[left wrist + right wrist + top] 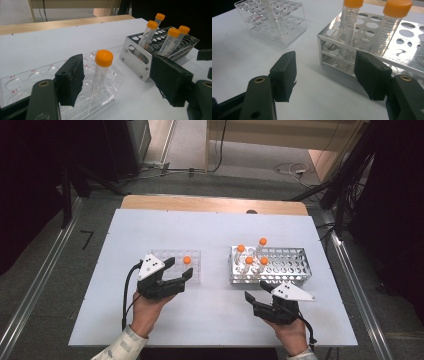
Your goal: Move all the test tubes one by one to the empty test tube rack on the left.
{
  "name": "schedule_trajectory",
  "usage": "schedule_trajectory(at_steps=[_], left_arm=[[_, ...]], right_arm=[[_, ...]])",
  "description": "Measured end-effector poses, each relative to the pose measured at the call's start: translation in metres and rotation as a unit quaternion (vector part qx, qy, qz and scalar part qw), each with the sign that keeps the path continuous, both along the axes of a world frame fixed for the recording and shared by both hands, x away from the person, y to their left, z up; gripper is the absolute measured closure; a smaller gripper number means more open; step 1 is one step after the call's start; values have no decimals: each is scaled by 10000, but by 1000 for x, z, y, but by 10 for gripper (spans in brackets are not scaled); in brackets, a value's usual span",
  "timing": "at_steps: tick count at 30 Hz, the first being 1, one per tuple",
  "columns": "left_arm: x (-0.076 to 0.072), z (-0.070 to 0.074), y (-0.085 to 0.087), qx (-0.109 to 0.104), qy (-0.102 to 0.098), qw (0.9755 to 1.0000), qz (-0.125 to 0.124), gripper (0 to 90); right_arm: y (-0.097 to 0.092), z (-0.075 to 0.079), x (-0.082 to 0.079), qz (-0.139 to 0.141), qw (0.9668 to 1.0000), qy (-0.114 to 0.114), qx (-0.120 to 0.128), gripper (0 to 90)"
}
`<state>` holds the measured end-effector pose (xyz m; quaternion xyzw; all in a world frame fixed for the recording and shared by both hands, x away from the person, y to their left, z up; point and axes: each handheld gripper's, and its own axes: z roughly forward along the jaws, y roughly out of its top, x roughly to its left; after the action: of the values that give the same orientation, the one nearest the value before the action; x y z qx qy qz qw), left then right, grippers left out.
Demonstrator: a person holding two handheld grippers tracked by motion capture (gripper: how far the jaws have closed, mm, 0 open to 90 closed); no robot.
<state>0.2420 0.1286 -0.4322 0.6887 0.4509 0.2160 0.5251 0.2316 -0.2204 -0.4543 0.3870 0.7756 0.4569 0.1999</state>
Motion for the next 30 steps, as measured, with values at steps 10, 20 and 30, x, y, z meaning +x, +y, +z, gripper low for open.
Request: schedule_trajectory(at_steps=[10,20,30], left_arm=[[-16,-7,8,-67,52,10000,36,290],[-31,-12,6,158,-88,9998,128,236],[-32,-18,5,208,32,9996,176,170]], right_arm=[[-9,0,11,-328,9994,-89,-10,354],[-13,-2,31,-705,9974,-168,-14,420],[-13,-3,50,-917,9954,-262,-39,530]])
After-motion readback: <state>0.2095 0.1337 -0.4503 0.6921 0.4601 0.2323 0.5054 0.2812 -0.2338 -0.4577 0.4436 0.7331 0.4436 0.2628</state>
